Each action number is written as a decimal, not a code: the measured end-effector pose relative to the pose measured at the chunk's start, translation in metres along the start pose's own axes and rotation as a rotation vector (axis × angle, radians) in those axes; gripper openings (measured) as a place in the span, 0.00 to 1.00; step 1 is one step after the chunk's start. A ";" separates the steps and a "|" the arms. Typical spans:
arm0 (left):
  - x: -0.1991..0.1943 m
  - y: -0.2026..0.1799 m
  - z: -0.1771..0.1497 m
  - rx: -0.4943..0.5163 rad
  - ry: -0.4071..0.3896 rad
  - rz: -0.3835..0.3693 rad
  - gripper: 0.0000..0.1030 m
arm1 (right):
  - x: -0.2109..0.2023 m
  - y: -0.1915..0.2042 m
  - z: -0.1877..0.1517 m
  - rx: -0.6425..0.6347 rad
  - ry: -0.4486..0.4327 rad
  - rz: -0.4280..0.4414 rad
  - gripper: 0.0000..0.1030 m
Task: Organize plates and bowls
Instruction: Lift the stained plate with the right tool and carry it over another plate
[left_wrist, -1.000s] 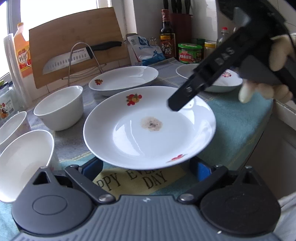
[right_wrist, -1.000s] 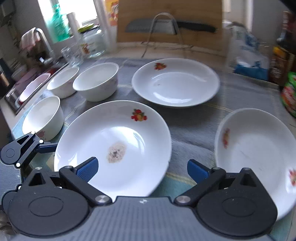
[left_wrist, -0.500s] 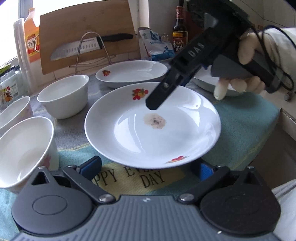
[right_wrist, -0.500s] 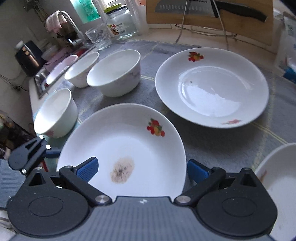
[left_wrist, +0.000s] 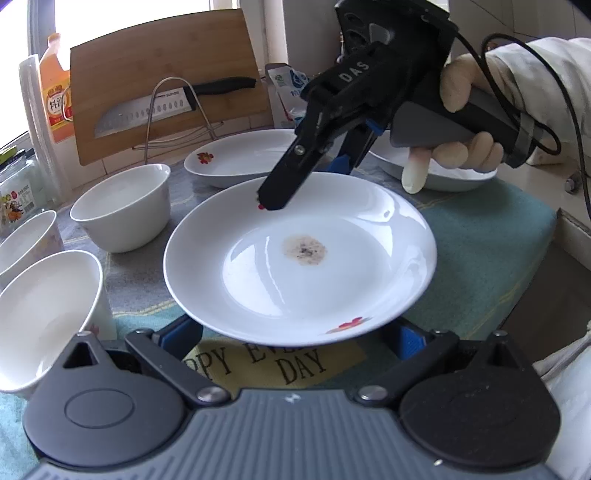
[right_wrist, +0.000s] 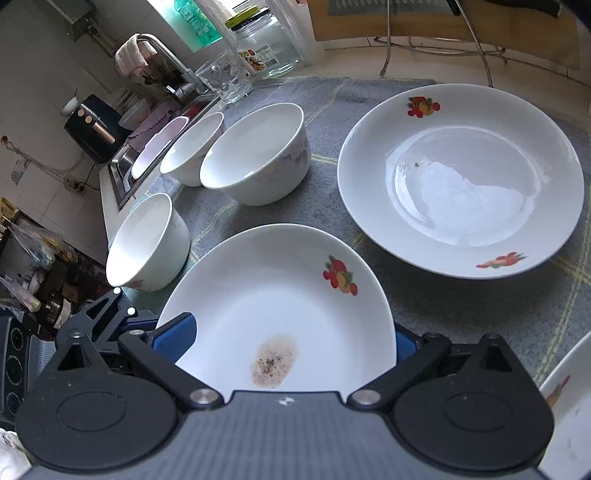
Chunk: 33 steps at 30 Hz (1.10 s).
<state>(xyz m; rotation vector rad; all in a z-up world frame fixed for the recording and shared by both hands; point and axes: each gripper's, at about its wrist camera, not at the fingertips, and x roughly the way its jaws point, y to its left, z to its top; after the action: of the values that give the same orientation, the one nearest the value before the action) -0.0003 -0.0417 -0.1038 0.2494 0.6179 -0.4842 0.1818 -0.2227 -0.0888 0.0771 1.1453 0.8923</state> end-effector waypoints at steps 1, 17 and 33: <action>0.000 0.000 0.000 0.000 0.001 0.000 0.99 | -0.001 -0.001 0.000 0.005 -0.001 0.005 1.00; -0.007 0.003 0.013 0.015 0.005 -0.027 0.99 | -0.017 0.001 -0.004 0.061 -0.023 0.020 1.00; 0.008 -0.032 0.063 0.128 -0.043 -0.106 0.99 | -0.092 -0.021 -0.024 0.104 -0.152 -0.063 1.00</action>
<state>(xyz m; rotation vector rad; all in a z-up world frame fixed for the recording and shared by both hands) 0.0201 -0.0951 -0.0620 0.3281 0.5606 -0.6310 0.1633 -0.3053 -0.0408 0.1900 1.0457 0.7579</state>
